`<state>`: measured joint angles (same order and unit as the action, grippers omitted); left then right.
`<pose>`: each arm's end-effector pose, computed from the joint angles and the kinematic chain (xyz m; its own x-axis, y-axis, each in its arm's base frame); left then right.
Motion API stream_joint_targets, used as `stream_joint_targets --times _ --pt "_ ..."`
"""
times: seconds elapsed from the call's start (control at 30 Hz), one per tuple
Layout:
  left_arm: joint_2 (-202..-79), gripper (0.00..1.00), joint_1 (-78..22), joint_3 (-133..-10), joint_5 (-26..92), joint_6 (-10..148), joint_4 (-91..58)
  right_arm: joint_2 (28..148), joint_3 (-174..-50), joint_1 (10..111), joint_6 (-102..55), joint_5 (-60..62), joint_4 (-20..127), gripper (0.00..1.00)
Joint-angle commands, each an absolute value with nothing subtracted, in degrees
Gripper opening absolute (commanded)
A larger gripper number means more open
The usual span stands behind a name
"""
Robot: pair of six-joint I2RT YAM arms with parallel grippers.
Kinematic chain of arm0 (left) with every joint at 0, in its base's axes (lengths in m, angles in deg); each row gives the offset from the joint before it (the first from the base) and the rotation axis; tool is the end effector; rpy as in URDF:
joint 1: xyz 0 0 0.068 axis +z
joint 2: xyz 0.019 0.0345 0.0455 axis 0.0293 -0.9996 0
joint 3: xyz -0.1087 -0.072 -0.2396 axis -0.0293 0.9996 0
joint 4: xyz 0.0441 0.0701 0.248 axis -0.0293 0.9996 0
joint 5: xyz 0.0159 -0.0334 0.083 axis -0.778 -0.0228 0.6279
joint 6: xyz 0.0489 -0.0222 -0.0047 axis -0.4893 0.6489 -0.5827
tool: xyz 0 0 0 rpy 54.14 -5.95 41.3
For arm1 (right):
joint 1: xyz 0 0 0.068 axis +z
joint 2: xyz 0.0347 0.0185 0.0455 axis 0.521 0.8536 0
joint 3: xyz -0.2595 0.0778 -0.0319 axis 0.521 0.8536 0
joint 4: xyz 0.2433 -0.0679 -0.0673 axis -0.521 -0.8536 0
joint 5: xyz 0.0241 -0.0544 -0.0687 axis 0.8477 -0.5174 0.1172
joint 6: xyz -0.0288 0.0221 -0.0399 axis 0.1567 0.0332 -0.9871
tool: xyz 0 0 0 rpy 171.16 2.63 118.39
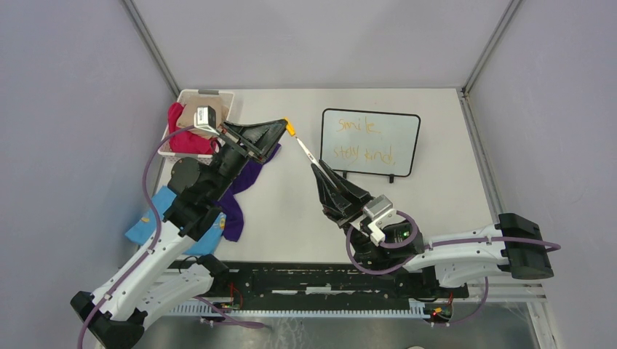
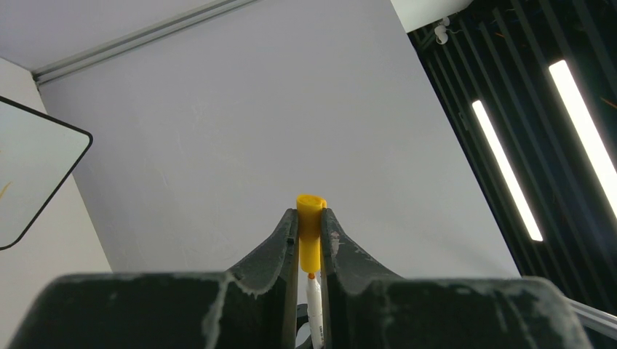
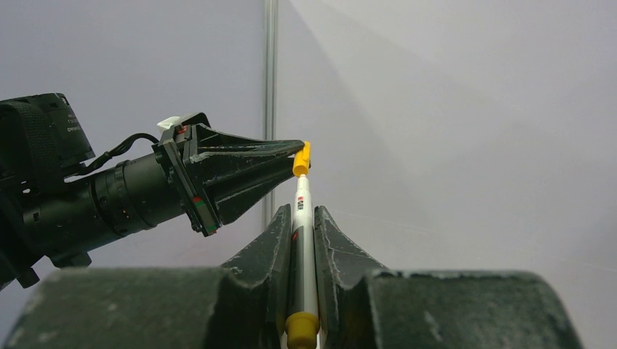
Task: Write a sentence on the whiteboard
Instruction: Close the whiteboard marker at the center of the board.
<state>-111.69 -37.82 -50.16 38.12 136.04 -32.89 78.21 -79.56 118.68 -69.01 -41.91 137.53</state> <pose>0.1437 -0.1075 0.4245 -0.5560 -0.8036 -0.2123 0.4323 -0.0614 -0.8996 0.0320 0.2366 0.3868 0.5279 0.4149 -0.7411 -0.5979 0.8012 0.0226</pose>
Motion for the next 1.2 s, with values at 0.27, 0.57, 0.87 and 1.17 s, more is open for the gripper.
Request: stream_joint_targets --times 0.27,0.57,0.87,1.17 --pt "-111.81 0.02 -38.22 -52.05 36.54 133.41 -34.29 77.34 -81.1 118.95 -68.62 -41.58 139.57 0.0" --pt "-111.82 0.02 -38.3 -51.87 36.22 133.41 -34.27 77.57 -81.19 118.91 -68.68 -41.56 139.72 0.0" --pt "-111.69 0.02 -38.51 -51.78 35.91 133.34 -34.29 77.7 -81.28 118.94 -68.79 -41.68 139.84 0.0" --pt "-112.13 0.02 -39.06 -51.74 34.36 133.15 -34.9 78.2 -81.63 118.94 -69.49 -42.06 140.51 0.0"
